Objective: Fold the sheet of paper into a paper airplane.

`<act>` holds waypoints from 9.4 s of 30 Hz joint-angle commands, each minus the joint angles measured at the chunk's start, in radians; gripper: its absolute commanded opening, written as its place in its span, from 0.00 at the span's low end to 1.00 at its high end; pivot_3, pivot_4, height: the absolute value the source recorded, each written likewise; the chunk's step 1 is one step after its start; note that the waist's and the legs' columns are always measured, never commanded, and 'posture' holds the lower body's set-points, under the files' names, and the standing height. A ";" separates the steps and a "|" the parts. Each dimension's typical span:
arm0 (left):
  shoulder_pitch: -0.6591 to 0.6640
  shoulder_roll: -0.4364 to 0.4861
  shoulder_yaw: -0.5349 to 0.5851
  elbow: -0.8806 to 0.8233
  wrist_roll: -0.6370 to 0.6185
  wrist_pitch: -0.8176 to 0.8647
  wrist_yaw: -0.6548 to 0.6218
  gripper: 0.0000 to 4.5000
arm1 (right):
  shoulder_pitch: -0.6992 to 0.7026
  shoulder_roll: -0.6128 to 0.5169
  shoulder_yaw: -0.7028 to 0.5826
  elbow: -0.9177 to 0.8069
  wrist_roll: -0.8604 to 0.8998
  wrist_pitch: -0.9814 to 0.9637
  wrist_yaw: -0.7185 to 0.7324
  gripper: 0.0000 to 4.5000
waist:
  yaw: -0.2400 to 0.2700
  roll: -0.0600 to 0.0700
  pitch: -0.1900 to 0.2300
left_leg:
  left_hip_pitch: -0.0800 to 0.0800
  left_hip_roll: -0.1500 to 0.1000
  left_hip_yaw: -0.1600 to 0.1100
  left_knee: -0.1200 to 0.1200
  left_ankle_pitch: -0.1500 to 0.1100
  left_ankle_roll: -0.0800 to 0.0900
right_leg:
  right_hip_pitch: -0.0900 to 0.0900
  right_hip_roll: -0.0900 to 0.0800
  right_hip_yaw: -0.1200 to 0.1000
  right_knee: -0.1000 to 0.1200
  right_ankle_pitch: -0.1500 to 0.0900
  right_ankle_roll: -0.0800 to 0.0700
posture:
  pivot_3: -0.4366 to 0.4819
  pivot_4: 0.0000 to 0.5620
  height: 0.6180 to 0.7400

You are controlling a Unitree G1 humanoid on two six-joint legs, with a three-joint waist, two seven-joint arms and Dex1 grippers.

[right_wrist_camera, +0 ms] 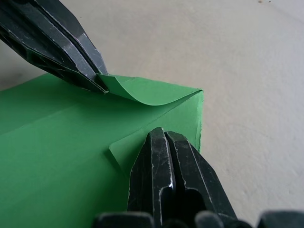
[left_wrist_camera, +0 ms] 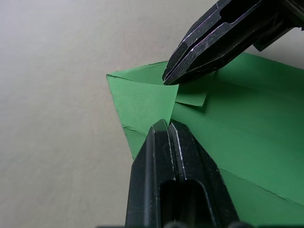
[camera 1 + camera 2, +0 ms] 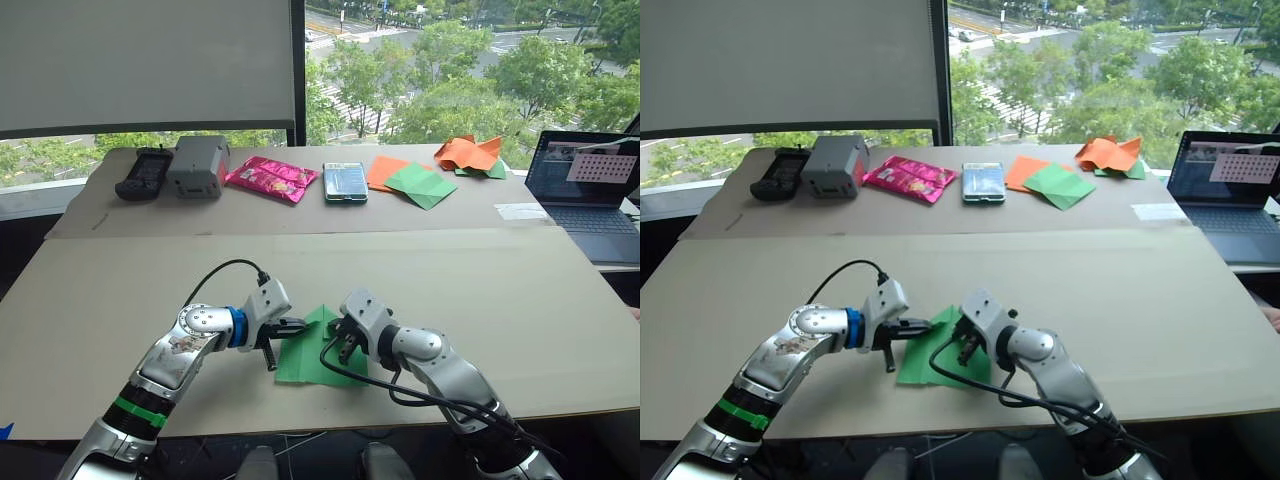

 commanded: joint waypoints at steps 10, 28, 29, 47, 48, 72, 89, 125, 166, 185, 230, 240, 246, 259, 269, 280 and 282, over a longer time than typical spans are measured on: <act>-0.014 -0.015 -0.024 0.024 0.050 -0.031 -0.018 0.00 | -0.045 0.048 -0.064 -0.013 0.069 -0.042 0.019 0.00 | 0.000 0.001 0.000 | 0.000 0.000 0.000 0.000 0.000 0.000 | 0.000 0.000 0.000 0.002 0.000 0.000 | 0.48 0.27 0.82; -0.022 -0.005 -0.008 0.033 0.077 -0.038 -0.031 0.00 | -0.156 0.103 -0.052 0.325 0.024 -0.202 0.039 0.00 | 0.000 0.001 0.000 | 0.000 0.000 -0.001 0.000 0.001 0.002 | 0.001 0.002 0.001 0.005 0.000 0.000 | 0.48 0.27 0.82; -0.023 -0.005 -0.007 0.034 0.078 -0.039 -0.031 0.00 | -0.153 0.101 -0.048 0.325 0.020 -0.196 0.039 0.00 | 0.000 0.001 0.000 | 0.000 0.000 -0.001 0.000 0.001 0.002 | 0.001 0.002 0.001 0.005 0.000 0.000 | 0.48 0.27 0.82; -0.091 0.002 0.156 0.020 -0.088 0.120 -0.059 0.55 | -0.117 0.124 -0.042 0.316 -0.007 -0.181 -0.001 0.00 | -0.002 0.001 0.000 | 0.002 0.000 -0.001 0.000 0.001 0.002 | 0.002 0.002 0.001 0.006 0.000 0.000 | 0.48 0.27 0.82; -0.100 -0.004 0.156 0.032 -0.089 0.111 -0.062 0.50 | -0.115 0.124 -0.042 0.313 -0.008 -0.180 -0.004 0.00 | -0.003 0.001 0.000 | 0.002 0.000 -0.001 0.000 0.001 0.002 | 0.003 0.002 0.001 0.006 0.000 0.000 | 0.48 0.27 0.82; -0.193 -0.159 0.006 0.320 0.106 -0.093 -0.020 0.01 | -0.089 0.140 -0.035 0.271 -0.014 -0.152 -0.026 0.00 | -0.003 0.002 0.000 | 0.005 0.000 -0.002 0.001 0.004 0.007 | 0.012 0.003 0.001 0.006 0.000 0.001 | 0.48 0.27 0.82; -0.124 -0.100 -0.055 0.292 0.179 -0.147 -0.065 0.01 | -0.086 0.148 -0.031 0.265 -0.019 -0.132 -0.037 0.00 | -0.005 0.005 -0.003 | 0.009 0.000 -0.002 0.001 0.001 0.002 | 0.013 0.003 0.001 0.006 0.000 0.001 | 0.48 0.27 0.82; -0.118 -0.073 -0.068 0.255 0.202 -0.165 -0.074 0.01 | -0.084 0.148 -0.028 0.265 -0.018 -0.117 -0.042 0.00 | -0.005 0.005 -0.003 | 0.008 0.000 -0.002 0.001 0.001 0.002 | 0.012 0.002 0.001 0.005 0.000 0.001 | 0.48 0.27 0.82; 0.110 0.085 -0.020 0.023 0.141 -0.091 -0.118 0.01 | -0.101 0.155 -0.025 0.283 -0.017 -0.124 -0.040 0.00 | -0.008 0.008 -0.005 | 0.009 0.000 -0.002 0.000 0.000 0.001 | 0.009 0.001 0.001 0.004 0.000 0.000 | 0.48 0.27 0.82; -0.042 -0.019 0.150 -0.070 -0.105 0.113 -0.068 0.01 | -0.119 0.151 -0.043 0.279 -0.012 -0.127 -0.037 0.00 | -0.006 0.005 -0.003 | 0.001 0.000 -0.001 0.000 0.001 0.001 | 0.002 0.002 0.001 0.004 0.000 0.000 | 0.48 0.27 0.82; -0.029 -0.059 -0.095 0.224 0.162 -0.240 -0.092 0.01 | 0.688 -0.101 -0.387 -0.382 0.325 -0.099 0.017 0.00 | 0.024 0.003 -0.001 | 0.000 -0.004 0.005 0.004 -0.001 -0.001 | 0.004 -0.022 -0.020 -0.016 0.000 0.000 | 0.48 0.27 0.82; -0.039 -0.053 -0.090 0.233 0.165 -0.245 -0.105 0.01 | 0.704 0.056 -0.402 -0.221 0.349 -0.324 -0.043 0.00 | 0.025 0.000 -0.002 | 0.001 0.000 0.003 0.002 -0.001 -0.001 | 0.004 -0.022 -0.027 -0.014 0.000 0.000 | 0.48 0.27 0.82; -0.064 -0.061 -0.087 0.250 0.168 -0.244 -0.112 0.01 | 0.634 0.091 -0.375 -0.219 0.447 -0.314 -0.005 0.00 | 0.025 -0.006 -0.001 | 0.001 0.001 0.002 0.001 -0.001 -0.001 | 0.004 -0.022 -0.030 -0.014 0.000 0.000 | 0.48 0.27 0.82; -0.168 -0.121 -0.113 0.322 0.190 -0.271 -0.133 0.01 | 0.511 0.068 -0.333 -0.179 0.500 -0.262 0.021 0.00 | 0.044 0.010 -0.002 | -0.002 0.000 0.002 0.003 -0.001 0.000 | 0.005 -0.019 -0.028 -0.011 0.000 0.000 | 0.48 0.27 0.82; -0.152 -0.150 -0.119 0.294 0.164 -0.288 -0.188 0.01 | 0.457 0.049 -0.295 -0.143 0.481 -0.253 0.016 0.00 | 0.046 0.010 -0.003 | -0.003 0.000 0.002 0.004 -0.001 0.000 | 0.008 -0.018 -0.027 -0.011 0.000 0.000 | 0.48 0.27 0.82; -0.137 -0.150 -0.106 0.283 0.158 -0.284 -0.194 0.01 | 0.429 0.040 -0.267 -0.126 0.478 -0.250 0.018 0.00 | 0.045 0.010 -0.003 | -0.003 0.000 0.000 0.004 0.000 0.000 | 0.009 -0.016 -0.026 -0.010 0.000 0.000 | 0.48 0.27 0.82; -0.137 -0.138 -0.095 0.281 0.157 -0.281 -0.193 0.01 | 0.425 0.037 -0.267 -0.122 0.477 -0.249 0.017 0.00 | 0.043 0.010 -0.003 | -0.003 0.000 0.000 0.004 0.000 0.000 | 0.009 -0.016 -0.026 -0.010 0.000 0.000 | 0.48 0.27 0.82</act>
